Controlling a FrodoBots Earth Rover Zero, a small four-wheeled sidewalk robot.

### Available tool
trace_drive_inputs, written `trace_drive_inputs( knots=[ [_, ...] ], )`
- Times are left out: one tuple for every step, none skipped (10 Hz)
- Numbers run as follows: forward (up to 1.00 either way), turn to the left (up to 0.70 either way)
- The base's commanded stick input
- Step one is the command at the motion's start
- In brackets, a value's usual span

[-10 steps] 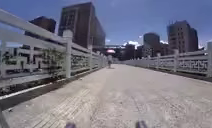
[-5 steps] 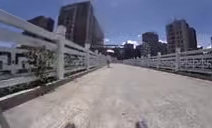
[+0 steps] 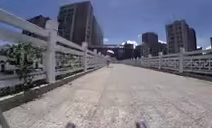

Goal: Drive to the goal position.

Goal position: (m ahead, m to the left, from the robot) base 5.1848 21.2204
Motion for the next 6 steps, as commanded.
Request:
trace_drive_inputs(
  knots=[
    [0.70,0.00],
    [0.70,0.00],
    [0.70,0.00],
    [0.70,0.00],
    [0.70,0.00],
    [0.70,0.00]
  ],
)
